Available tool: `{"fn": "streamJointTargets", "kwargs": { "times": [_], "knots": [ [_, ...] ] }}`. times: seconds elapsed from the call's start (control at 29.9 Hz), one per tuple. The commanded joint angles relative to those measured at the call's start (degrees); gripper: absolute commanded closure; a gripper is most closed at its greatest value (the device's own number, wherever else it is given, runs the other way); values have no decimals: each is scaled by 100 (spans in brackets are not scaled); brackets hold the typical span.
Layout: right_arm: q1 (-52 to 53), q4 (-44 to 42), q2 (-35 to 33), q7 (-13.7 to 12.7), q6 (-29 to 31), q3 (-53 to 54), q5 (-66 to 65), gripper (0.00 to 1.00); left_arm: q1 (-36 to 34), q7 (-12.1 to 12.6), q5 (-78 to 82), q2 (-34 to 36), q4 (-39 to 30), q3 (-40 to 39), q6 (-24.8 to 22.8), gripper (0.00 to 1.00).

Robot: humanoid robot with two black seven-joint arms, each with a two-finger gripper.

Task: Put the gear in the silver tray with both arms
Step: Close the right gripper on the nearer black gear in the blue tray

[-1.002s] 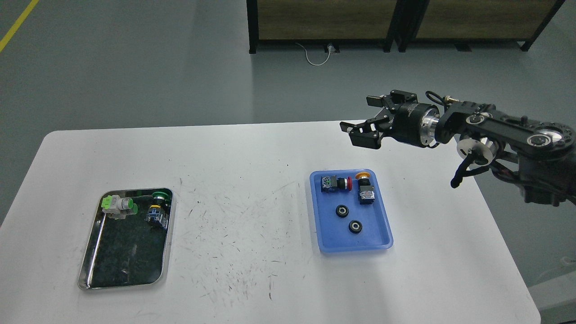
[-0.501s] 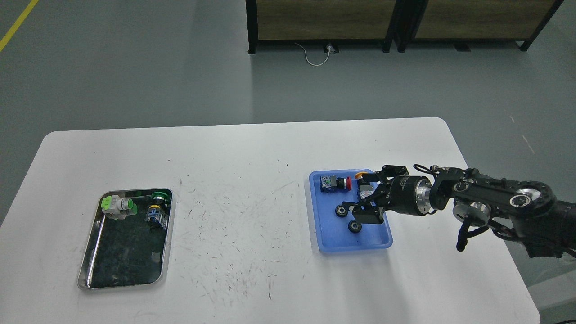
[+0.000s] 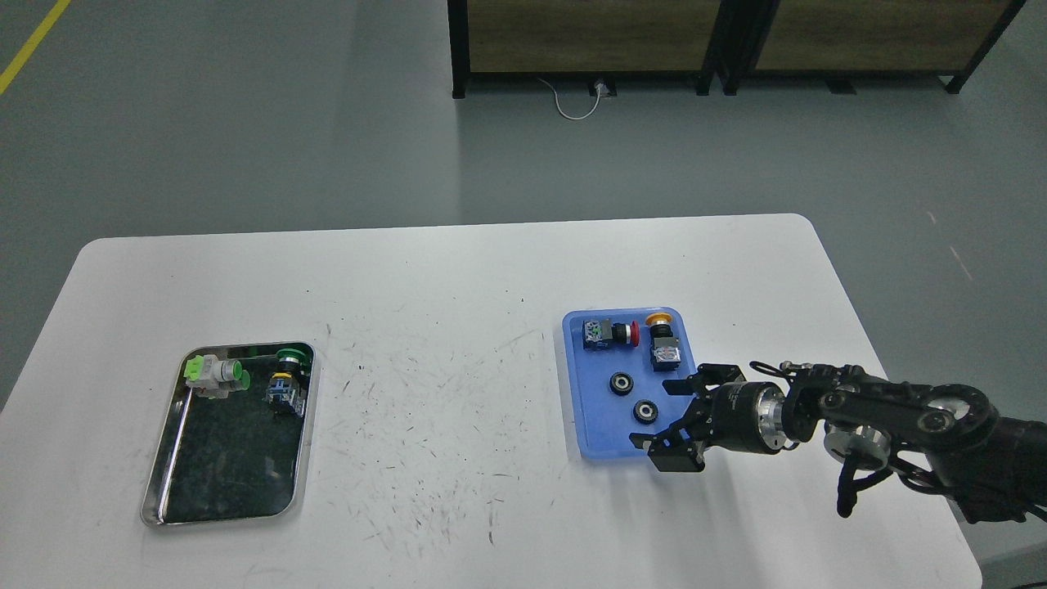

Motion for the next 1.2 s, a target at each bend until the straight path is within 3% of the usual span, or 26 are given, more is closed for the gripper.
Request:
{"fn": "streamJointTargets", "kwargs": {
  "times": [0.0,0.8,1.17],
  "knots": [
    [-145,-3,-7,59,-222,27,-82,3,2,0,-1,4,-9,-1,52,2],
    [-497,-240,273,261,-724,589,-56,18,11,-18,-1,12,-44,-1,105,2],
    [-558,-407,467,235,-741,581,-100,25,11,-18,8,12,-44,-1,114,2]
  ]
}}
